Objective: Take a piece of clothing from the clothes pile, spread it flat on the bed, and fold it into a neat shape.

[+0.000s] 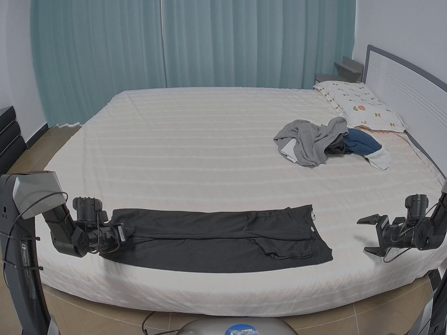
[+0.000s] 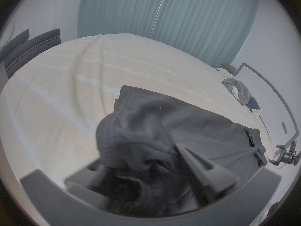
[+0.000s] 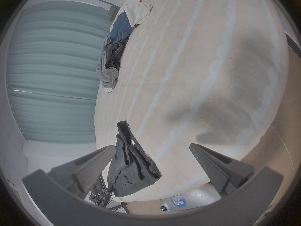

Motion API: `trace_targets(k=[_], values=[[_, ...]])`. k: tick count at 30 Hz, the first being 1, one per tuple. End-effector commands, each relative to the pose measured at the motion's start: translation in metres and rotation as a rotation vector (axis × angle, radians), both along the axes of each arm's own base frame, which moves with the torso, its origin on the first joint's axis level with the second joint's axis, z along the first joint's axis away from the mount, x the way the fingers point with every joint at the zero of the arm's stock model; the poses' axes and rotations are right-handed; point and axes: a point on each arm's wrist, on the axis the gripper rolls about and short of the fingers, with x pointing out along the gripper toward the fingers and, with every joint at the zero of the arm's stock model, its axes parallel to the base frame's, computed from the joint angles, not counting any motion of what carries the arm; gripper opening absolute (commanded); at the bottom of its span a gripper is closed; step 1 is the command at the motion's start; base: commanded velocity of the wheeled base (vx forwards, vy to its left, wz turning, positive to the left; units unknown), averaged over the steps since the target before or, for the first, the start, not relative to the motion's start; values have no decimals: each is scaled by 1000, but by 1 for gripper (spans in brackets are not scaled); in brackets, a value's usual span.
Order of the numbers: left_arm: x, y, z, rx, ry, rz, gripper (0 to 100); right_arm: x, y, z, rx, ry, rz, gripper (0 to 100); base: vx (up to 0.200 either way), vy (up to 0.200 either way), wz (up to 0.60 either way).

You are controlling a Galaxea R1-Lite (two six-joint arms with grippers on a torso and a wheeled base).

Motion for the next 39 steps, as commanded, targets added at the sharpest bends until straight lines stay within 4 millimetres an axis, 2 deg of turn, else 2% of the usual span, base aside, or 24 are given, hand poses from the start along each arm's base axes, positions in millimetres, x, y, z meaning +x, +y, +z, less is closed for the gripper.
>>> trace_targets(k=[1, 8, 15, 20, 32, 33, 39], values=[[1, -1, 3, -13, -8, 8, 0, 0, 0, 0, 0, 1, -1, 100, 0, 0, 0], [2, -2, 5, -16, -17, 20, 0, 0, 0, 0, 1, 0, 0, 100, 0, 0, 0], [2, -1, 19, -9, -66, 27, 0, 0, 0, 0, 1, 0, 0, 100, 0, 0, 0], [-2, -1, 36, -5, -99, 30, 0, 0, 0, 0, 1, 2, -1, 100, 0, 0, 0], [-3, -11, 35, 4, -89, 42, 0, -1, 0, -1, -5, 1, 7, 100, 0, 0, 0], [-3, -12, 34, 0, -87, 42, 100, -1, 0, -1, -6, 1, 8, 100, 0, 0, 0], [-3, -18, 31, -7, -78, 31, 100, -1, 0, -1, -7, 2, 9, 100, 0, 0, 0]])
